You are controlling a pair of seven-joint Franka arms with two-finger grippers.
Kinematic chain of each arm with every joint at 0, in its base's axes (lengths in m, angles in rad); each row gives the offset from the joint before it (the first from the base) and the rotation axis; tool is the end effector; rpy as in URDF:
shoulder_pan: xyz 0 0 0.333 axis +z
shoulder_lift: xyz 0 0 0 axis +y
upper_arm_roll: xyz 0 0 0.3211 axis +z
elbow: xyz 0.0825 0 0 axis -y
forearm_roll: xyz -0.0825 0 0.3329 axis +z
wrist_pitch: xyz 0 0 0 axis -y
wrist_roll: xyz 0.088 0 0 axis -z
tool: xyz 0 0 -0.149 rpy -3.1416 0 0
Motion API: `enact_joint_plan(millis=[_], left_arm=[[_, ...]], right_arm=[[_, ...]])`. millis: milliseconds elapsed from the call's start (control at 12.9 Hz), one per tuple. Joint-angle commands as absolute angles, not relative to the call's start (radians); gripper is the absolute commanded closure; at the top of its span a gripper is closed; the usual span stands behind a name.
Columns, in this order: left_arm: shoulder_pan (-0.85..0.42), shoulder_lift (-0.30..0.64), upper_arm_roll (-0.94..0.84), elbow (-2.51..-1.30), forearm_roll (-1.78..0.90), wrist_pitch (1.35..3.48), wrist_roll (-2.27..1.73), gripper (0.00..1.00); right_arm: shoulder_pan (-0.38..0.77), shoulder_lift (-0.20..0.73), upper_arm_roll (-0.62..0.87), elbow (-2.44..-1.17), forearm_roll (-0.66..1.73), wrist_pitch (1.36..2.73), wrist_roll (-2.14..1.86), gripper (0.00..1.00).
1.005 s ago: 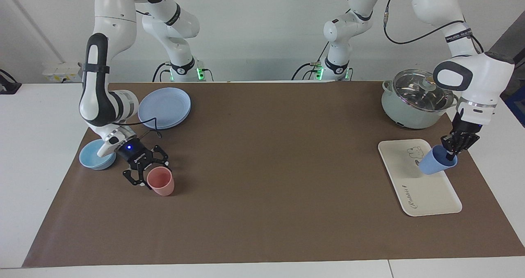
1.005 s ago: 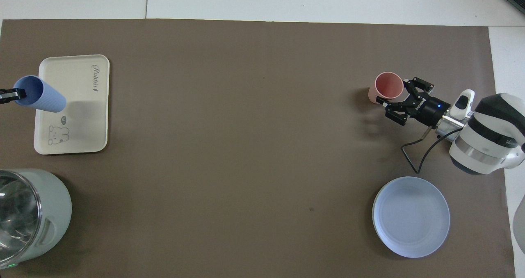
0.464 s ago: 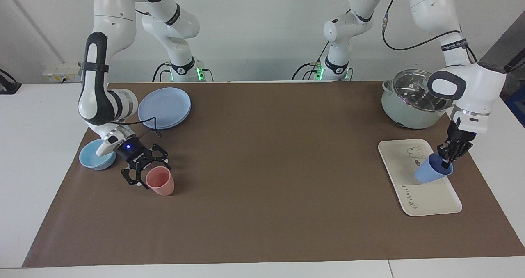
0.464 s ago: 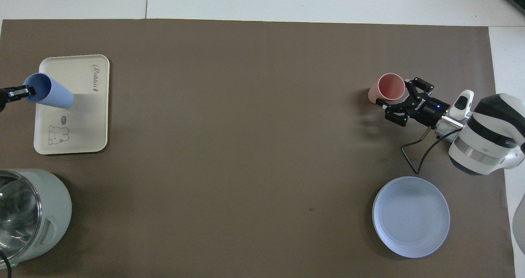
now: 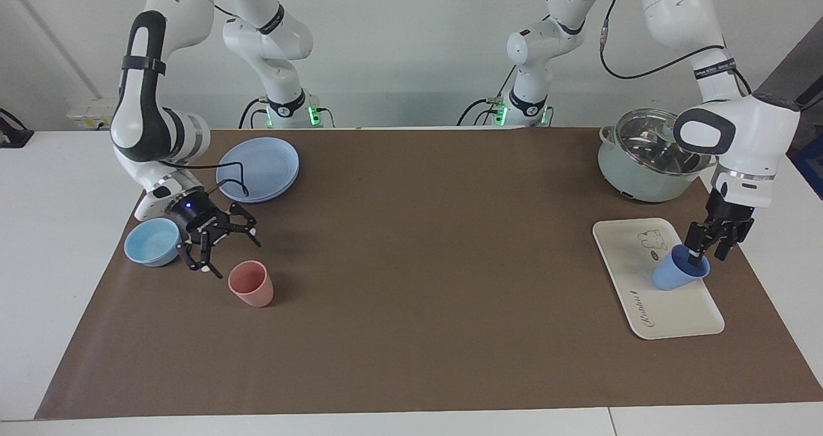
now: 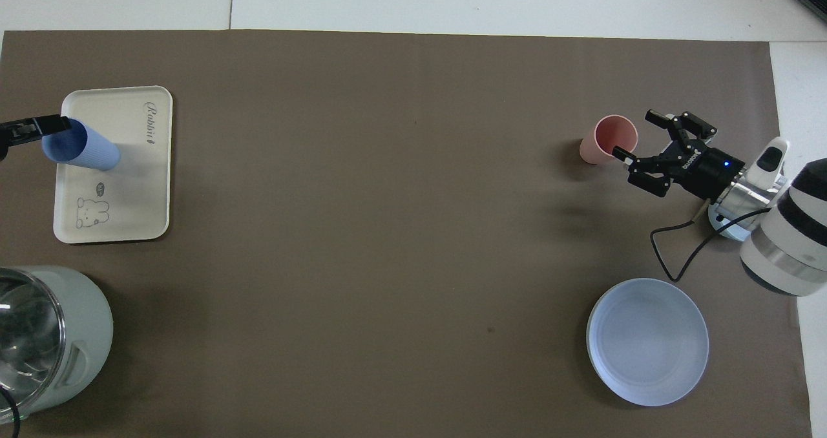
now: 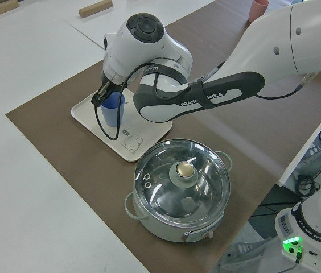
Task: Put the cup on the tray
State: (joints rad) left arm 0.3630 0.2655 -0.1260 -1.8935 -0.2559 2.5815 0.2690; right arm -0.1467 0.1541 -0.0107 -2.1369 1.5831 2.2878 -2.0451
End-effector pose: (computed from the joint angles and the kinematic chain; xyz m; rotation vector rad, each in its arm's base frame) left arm 0.6094 0.1513 0.4067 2.9528 0.2482 0.6922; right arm 0.5610 -0.0337 0.3722 -2.1640 -0.8055 -1.3028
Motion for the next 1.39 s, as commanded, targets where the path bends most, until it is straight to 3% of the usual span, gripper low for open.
enact_joint_plan(millis=[0, 309, 696, 1082, 1314], left_arm=[[0.318, 0.285, -0.109, -1.717, -0.253, 2.344, 0.241, 0.00], [0.198, 0.285, -0.110, -1.516, -0.025, 1.957, 0.183, 0.00], [0.029, 0.261, -0.104, -1.436, 0.063, 1.674, 0.110, 0.00], [0.044, 0.121, -0.123, -1.485, 0.061, 1.528, 0.104, 0.00], [0.046, 0.026, -0.123, -1.586, 0.061, 1.525, 0.104, 0.00]], right_arm=[[-0.163, 0.066, -0.009, -2.140, 1.331, 2.299, -1.828, 0.00], [-0.169, -0.044, -0.009, -2.138, 0.958, 2.293, -1.569, 0.00], [-0.094, -0.058, -0.003, -2.121, 0.706, 2.426, -1.216, 0.00], [-0.005, -0.075, 0.002, -2.097, 0.288, 2.442, -0.717, 0.00], [0.030, -0.110, 0.012, -2.027, 0.045, 2.230, -0.389, 0.00]])
